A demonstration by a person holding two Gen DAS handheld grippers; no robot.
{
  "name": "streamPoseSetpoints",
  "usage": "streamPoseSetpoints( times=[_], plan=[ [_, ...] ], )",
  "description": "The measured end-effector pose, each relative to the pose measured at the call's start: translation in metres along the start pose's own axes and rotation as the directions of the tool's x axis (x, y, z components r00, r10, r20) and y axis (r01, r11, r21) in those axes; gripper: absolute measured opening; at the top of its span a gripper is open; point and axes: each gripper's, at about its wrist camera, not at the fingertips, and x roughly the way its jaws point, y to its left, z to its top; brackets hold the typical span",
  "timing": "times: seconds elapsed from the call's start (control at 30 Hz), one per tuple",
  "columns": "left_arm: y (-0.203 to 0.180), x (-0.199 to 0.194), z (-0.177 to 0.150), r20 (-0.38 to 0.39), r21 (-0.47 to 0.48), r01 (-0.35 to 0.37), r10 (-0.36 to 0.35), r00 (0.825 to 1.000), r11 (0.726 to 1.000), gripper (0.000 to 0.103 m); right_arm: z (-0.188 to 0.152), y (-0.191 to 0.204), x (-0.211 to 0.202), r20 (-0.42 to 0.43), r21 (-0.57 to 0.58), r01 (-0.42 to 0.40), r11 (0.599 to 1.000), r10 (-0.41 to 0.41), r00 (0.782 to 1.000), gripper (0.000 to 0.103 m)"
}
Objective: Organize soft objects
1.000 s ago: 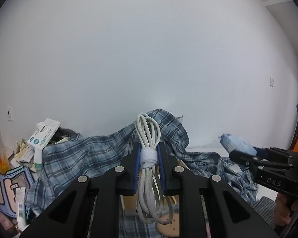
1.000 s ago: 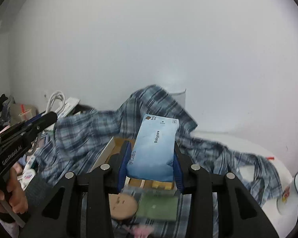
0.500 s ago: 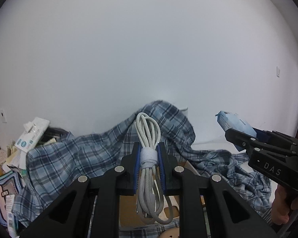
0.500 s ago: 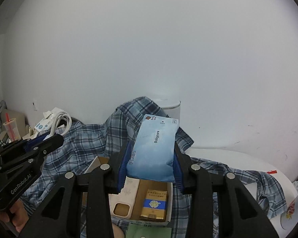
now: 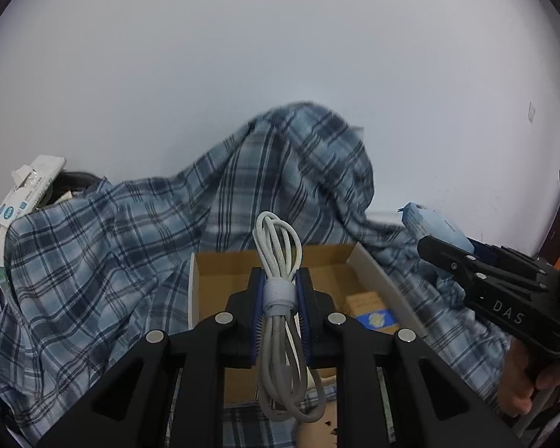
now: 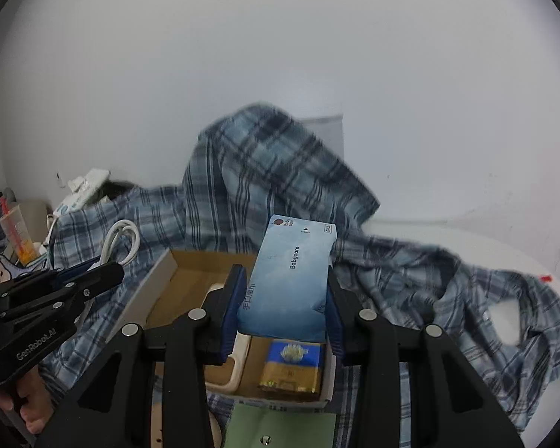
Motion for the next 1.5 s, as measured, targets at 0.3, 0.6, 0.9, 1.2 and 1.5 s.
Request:
streamPoseSetpoints(
  times=[0.3, 0.6, 0.9, 1.2, 1.5],
  plan=[
    [0.008, 0.043, -0.022, -0.122, -0.027, 0.007, -0.010, 0.992, 1.000, 0.018, -0.023, -0.009, 0.037, -0.135, 0.036, -0.031, 0.999, 0.036, 0.990, 0.040],
    [0.015, 0.039, -0.025, -0.090, -0.046, -0.052, 0.048, 0.995, 0.998, 0.057, -0.025, -0.016, 0.040, -0.141, 0.060, -0.024, 0.998, 0.032, 0.990, 0.065],
    [-0.002, -0.007, -0.001, 0.035, 0.001, -0.047, 0.047, 0.998, 0.999, 0.057, -0.003, -0.014, -0.006, -0.050, 0.055, -0.051, 0.997, 0.054, 0.997, 0.065],
    [-0.021, -0.087, -0.002, 0.203, 0.001, -0.026, 0.025, 0.979, 1.000, 0.093, -0.008, -0.012, -0.079, 0.074, 0.042, -0.040, 0.998, 0.037, 0.997, 0.068],
    [-0.034, -0.128, -0.037, 0.292, 0.017, -0.039, 0.032, 0.956, 0.999, 0.103, -0.040, -0.002, -0.114, 0.098, 0.000, -0.040, 0.999, 0.040, 0.994, 0.075]
  ],
)
